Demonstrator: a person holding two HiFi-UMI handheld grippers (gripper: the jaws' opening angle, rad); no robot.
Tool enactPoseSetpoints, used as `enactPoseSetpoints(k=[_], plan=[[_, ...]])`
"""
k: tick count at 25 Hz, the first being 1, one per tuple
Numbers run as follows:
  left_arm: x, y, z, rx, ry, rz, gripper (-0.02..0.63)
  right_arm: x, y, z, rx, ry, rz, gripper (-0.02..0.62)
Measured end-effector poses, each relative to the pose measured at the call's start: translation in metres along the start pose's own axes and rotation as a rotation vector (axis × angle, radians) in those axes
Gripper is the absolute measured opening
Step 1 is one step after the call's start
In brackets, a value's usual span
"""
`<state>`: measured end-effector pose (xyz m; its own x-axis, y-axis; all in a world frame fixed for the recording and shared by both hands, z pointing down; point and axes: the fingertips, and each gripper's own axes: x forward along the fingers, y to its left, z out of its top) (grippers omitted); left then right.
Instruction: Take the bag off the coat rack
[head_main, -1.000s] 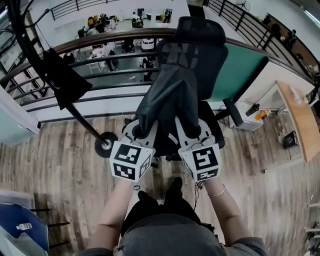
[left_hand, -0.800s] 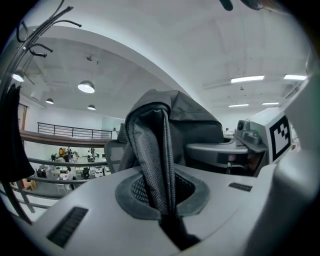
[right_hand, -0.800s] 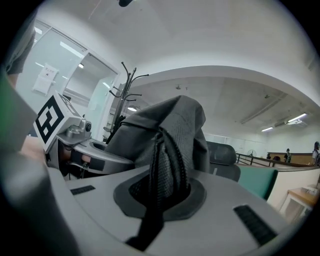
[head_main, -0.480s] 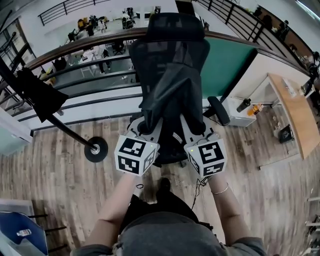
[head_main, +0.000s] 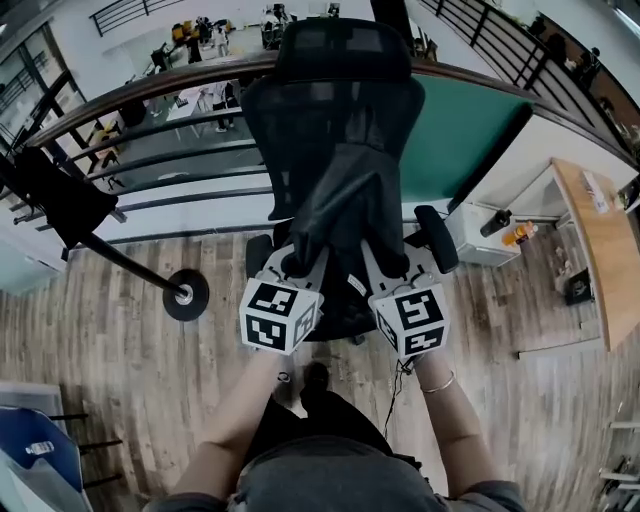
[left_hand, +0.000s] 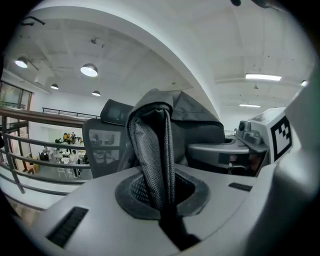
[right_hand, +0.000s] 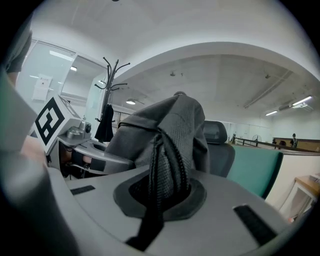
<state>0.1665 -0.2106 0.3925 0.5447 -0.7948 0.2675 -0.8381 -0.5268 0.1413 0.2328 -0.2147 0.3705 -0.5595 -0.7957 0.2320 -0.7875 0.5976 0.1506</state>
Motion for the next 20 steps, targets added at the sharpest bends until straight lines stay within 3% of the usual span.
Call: enactPoseSetpoints(k=[8, 20], plan=[[0.034, 0.036, -0.031, -0.065, 0.024, 0.075, 0.038, 0.051, -0.01, -0.036, 0.035, 0.029, 0.053, 0.011], [0.1, 0.081, -0.06, -0.119, 0.075, 0.062, 0.038, 0.118, -0.043, -0.077, 0.1, 0.117, 0.047, 0.011]])
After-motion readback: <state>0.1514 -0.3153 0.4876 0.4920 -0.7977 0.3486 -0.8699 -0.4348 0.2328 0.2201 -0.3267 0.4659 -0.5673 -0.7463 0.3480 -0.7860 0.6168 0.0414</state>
